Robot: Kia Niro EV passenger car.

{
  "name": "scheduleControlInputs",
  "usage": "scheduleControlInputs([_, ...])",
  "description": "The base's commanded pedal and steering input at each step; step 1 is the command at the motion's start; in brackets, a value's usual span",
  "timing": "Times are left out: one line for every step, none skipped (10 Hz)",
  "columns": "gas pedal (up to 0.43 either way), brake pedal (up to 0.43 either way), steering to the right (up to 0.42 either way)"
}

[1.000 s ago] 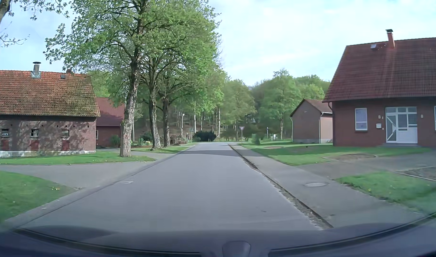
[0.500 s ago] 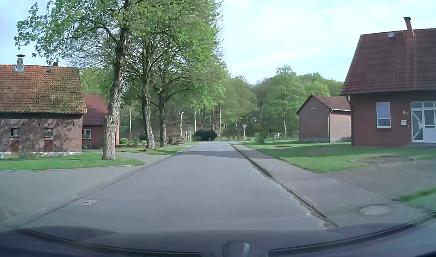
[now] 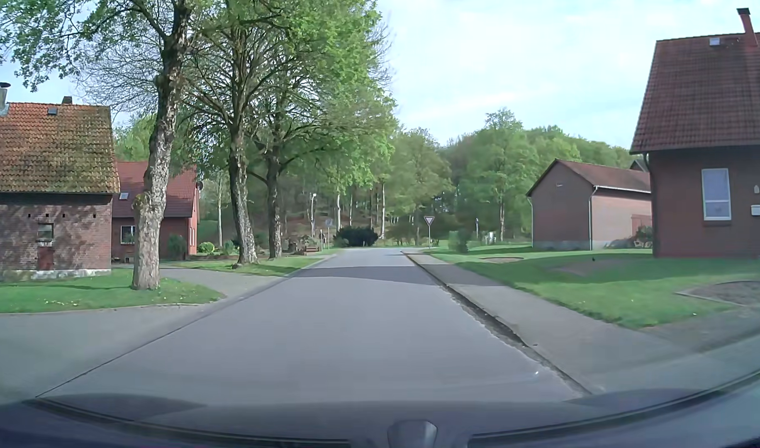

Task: Follow the waypoints while adhering to traffic rules and regulations

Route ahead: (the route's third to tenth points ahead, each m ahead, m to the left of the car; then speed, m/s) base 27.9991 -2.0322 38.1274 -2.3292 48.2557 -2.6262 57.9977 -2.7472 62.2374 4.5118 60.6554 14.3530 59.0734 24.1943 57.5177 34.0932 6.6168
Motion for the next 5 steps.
scheduleControlInputs([0.079,0.0,0.005])
scheduleControlInputs([0.079,0.0,0.005])
scheduleControlInputs([0.079,0.0,0.005])
scheduleControlInputs([0.079,0.0,0.005])
scheduleControlInputs([0.079,0.0,0.005])
